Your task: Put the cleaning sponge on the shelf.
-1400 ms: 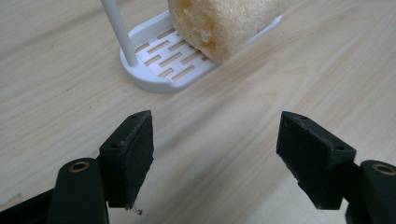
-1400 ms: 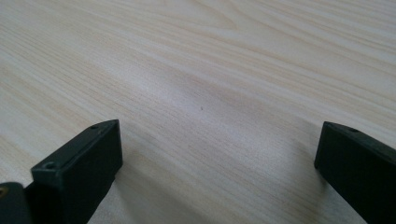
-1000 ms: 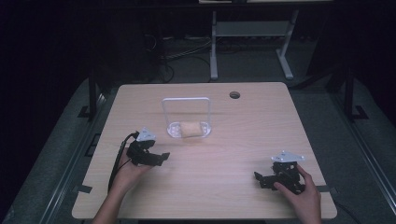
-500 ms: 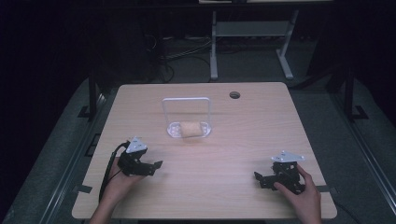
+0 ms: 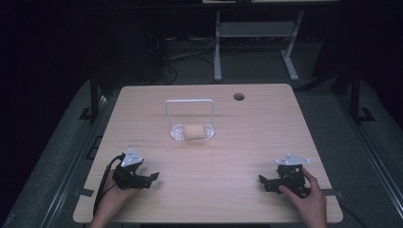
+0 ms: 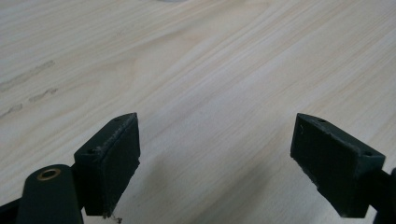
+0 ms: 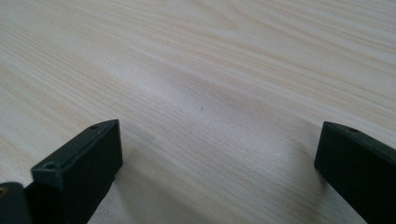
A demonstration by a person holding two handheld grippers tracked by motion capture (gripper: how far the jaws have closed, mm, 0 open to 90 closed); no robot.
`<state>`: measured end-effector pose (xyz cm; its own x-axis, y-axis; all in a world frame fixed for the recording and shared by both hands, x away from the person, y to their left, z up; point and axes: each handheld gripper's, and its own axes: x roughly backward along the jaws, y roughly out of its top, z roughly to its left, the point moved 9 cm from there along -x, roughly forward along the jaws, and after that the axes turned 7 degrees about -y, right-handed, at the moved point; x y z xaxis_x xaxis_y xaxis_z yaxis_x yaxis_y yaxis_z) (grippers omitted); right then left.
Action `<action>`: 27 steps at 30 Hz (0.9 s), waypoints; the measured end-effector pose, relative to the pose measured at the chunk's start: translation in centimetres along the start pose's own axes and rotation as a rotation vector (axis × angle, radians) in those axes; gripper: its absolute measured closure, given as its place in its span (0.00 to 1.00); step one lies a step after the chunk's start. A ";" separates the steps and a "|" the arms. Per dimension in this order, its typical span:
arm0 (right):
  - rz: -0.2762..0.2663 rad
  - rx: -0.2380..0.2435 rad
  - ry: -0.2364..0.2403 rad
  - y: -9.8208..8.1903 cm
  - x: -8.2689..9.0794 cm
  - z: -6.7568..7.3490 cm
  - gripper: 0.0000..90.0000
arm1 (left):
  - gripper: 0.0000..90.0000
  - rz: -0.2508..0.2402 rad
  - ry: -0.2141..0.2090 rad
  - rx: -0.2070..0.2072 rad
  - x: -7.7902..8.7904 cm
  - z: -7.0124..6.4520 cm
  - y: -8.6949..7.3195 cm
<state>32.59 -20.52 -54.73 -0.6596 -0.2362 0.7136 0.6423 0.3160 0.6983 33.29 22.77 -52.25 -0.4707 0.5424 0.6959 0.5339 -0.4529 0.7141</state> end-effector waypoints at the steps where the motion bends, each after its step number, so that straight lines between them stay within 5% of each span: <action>1: 0.000 0.000 0.000 0.0 0.0 0.0 0.01 | 0.17 0.002 -0.001 0.002 0.0 0.0 -0.1; 9: 0.000 -0.001 0.001 0.0 0.0 0.0 0.01 | 0.16 0.046 -0.008 0.010 -0.4 0.1 -1.4; 18: 0.000 -0.001 0.001 0.0 0.0 0.0 0.01 | 0.15 -0.009 -0.022 -0.020 -0.4 0.2 -1.7; 27: 0.001 -0.002 0.001 0.0 0.0 0.0 0.01 | 0.15 -0.007 -0.022 -0.025 -0.3 0.2 -1.7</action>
<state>32.57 -20.50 -54.73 -0.6590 -0.2366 0.7140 0.6433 0.3144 0.6980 32.68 23.53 -53.73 -0.4587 0.5609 0.6892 0.5126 -0.4665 0.7208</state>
